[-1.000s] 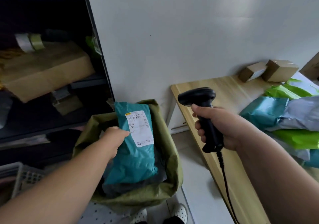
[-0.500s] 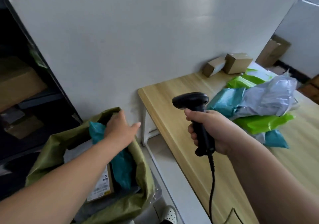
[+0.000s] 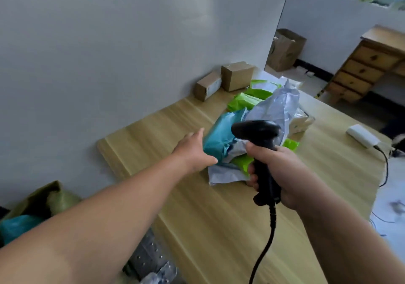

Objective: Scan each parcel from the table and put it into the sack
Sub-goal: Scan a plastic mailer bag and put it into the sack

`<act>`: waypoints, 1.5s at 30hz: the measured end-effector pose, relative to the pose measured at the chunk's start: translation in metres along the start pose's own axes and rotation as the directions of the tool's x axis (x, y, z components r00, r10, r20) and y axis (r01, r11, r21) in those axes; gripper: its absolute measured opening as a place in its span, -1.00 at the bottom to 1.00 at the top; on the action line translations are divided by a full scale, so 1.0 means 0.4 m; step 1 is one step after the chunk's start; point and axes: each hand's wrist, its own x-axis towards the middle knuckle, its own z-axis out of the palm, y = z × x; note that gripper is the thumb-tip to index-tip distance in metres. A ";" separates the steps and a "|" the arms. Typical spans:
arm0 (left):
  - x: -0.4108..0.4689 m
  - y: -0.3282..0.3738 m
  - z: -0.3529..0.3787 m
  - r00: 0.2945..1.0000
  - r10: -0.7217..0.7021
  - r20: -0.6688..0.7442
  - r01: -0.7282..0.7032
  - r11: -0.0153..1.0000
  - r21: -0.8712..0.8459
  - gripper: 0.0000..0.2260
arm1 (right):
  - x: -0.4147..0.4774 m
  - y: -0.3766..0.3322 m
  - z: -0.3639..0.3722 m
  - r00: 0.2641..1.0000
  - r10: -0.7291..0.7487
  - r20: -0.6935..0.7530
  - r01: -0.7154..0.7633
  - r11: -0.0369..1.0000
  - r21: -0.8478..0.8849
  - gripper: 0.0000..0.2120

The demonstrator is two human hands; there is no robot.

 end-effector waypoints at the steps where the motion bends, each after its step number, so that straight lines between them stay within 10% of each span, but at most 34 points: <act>1: 0.025 0.006 0.019 1.000 -0.001 0.020 0.001 1.000 0.031 -0.07 | 0.014 0.000 -0.016 1.000 -0.004 0.005 0.004 1.000 0.008 -0.78; 10: 0.167 -0.054 0.156 0.994 0.051 0.100 -0.069 0.982 0.178 -0.01 | 0.109 0.043 -0.069 0.999 -0.001 0.043 -0.001 0.999 0.050 -0.73; 19: 0.168 -0.090 0.148 0.969 0.013 -0.247 -0.071 0.971 -0.227 -0.88 | 0.126 0.056 -0.051 0.999 -0.005 0.054 0.003 0.999 0.050 -0.75; 25: 0.082 -0.134 0.053 0.933 -0.325 -0.152 0.070 0.581 -0.811 -0.85 | 0.091 0.045 0.012 0.999 0.012 0.052 -0.014 0.999 0.029 -0.75; 33: -0.093 -0.260 -0.088 0.893 -0.438 0.104 0.225 0.234 -0.946 -0.81 | 0.018 0.039 0.142 0.992 0.049 0.113 -0.058 0.995 0.078 -0.74; 37: -0.195 -0.322 -0.096 0.760 -0.480 0.438 0.637 0.420 -0.646 -0.50 | -0.006 0.063 0.195 0.990 0.044 0.135 -0.053 0.997 0.062 -0.74; 40: -0.229 -0.377 -0.089 0.745 -0.656 0.119 0.601 0.584 -0.545 0.09 | -0.016 0.094 0.212 0.988 0.063 0.139 -0.071 0.996 0.050 -0.73; 45: -0.184 -0.383 -0.097 0.877 -0.413 -0.246 0.369 0.907 -0.204 -0.02 | -0.016 0.135 0.218 0.988 0.090 0.127 -0.097 0.994 0.045 -0.73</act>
